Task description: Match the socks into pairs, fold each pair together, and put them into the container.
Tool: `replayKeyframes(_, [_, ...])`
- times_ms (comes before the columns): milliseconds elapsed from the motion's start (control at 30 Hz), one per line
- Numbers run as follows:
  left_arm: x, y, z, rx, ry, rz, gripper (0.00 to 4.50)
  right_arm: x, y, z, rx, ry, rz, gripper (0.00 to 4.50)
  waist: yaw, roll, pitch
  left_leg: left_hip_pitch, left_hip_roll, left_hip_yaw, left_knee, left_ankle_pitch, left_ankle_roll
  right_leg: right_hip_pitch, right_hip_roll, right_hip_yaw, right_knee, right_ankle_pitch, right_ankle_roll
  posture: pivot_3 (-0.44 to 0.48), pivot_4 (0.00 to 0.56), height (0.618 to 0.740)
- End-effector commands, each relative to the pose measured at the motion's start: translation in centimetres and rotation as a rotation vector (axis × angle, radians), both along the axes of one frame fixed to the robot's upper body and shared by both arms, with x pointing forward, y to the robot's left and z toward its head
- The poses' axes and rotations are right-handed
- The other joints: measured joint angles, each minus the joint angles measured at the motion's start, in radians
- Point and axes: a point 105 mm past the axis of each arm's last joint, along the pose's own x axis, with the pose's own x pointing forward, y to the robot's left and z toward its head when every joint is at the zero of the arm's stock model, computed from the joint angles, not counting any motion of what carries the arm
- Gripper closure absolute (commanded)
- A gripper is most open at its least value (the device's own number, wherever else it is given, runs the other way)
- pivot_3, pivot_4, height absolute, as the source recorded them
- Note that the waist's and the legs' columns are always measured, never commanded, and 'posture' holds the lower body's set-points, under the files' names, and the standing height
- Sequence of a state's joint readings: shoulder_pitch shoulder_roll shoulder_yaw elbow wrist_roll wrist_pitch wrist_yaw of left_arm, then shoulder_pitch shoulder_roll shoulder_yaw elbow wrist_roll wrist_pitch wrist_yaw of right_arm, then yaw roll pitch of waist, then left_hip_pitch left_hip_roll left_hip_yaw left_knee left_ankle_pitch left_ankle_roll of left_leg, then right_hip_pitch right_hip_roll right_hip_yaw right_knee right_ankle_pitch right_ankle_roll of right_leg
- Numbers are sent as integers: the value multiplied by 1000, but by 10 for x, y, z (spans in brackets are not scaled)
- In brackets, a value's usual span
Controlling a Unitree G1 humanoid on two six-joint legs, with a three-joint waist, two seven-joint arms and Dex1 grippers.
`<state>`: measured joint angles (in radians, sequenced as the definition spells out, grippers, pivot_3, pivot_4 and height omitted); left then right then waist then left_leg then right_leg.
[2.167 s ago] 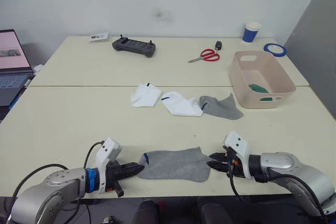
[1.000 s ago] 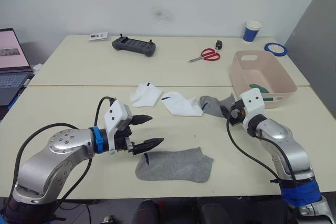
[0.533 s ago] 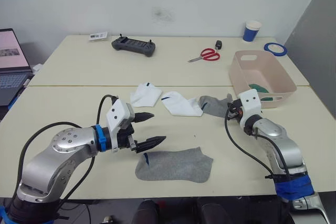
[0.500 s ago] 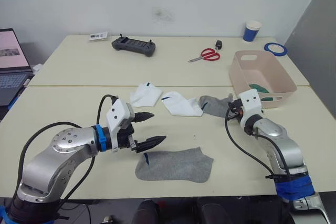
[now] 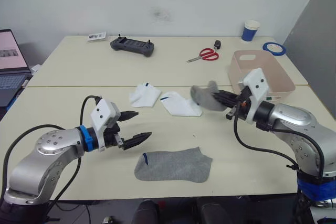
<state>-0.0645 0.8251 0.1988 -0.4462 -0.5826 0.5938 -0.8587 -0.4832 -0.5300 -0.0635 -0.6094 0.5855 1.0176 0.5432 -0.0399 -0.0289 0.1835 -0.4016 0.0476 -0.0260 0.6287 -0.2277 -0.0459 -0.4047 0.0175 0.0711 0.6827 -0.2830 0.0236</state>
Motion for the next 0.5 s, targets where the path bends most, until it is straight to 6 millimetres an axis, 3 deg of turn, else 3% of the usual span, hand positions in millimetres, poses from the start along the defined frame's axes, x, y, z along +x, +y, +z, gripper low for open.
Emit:
replayKeyframes(33, [1,11,10,17,-47,36,0,-21,25,11,80,50,135,4441,0,0,0,0,0,0,0,0,0,0,0,0,0,0,0,0,150,740])
replayKeyframes(233, [-4,21,7,44,-27,62,0,-13,40,-17,134,209,88,4441,1,0,0,0,0,0,0,0,0,0,-1,0,0,0,0,0,150,740])
replayKeyframes(500, [-4,29,-3,107,-18,75,0,8,44,-83,69,389,-84,4441,-2,0,0,0,0,1,0,0,0,-1,-1,0,0,0,0,0,150,740])
